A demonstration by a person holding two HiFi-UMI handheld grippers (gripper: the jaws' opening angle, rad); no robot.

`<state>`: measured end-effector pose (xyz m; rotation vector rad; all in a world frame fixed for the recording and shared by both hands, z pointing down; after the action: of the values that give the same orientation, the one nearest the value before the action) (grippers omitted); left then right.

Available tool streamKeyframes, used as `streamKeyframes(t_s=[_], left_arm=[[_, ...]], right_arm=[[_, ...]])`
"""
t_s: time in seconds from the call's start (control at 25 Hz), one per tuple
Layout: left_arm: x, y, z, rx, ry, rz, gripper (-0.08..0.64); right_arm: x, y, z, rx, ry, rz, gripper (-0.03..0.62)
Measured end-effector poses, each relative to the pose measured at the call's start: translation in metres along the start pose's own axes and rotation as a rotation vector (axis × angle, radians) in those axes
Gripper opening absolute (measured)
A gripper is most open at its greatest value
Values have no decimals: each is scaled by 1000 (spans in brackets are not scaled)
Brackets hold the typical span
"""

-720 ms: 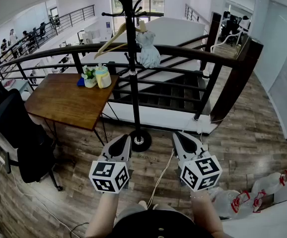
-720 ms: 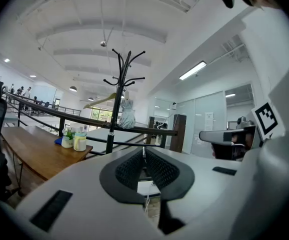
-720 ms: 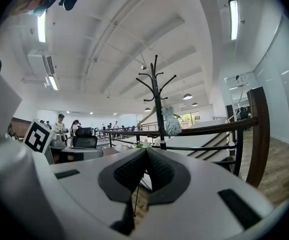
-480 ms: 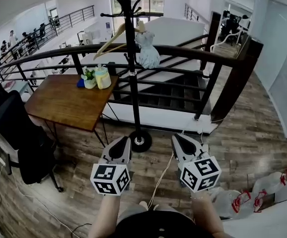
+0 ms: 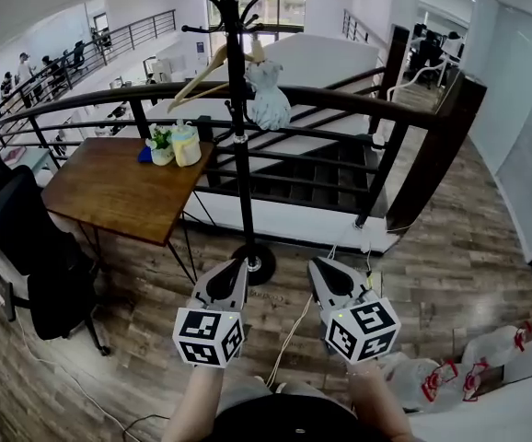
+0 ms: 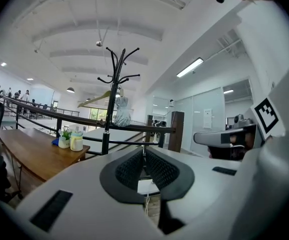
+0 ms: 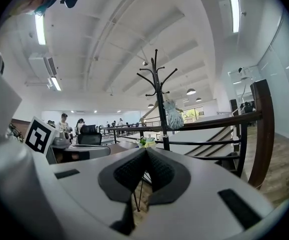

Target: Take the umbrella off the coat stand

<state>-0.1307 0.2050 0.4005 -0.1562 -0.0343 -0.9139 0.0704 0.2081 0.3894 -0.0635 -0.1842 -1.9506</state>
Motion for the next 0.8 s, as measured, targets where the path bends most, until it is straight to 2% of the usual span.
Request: streamKeyframes(t_s=[0.44, 0.6, 0.8], left_arm=[[30, 27, 11, -17, -6, 31, 28], [44, 17, 13, -16, -12, 14, 28], [70, -16, 8, -9, -9, -12, 28]], right_arm=[[-6, 27, 8, 35, 3, -31, 28], [9, 42, 9, 39, 3, -23, 28], [49, 59, 2, 34, 25, -3, 28]])
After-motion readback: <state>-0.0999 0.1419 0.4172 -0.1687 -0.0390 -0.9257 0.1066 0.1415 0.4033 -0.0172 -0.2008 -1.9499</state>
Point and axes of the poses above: the fingertips, and each gripper's own axes: x forward along the fingers, y to its right, z out of its underside, the point moved 7 cm from there along -x, backward along the fingers, and after that the axes turned 11 degrees about z, right-handed, at the moved point
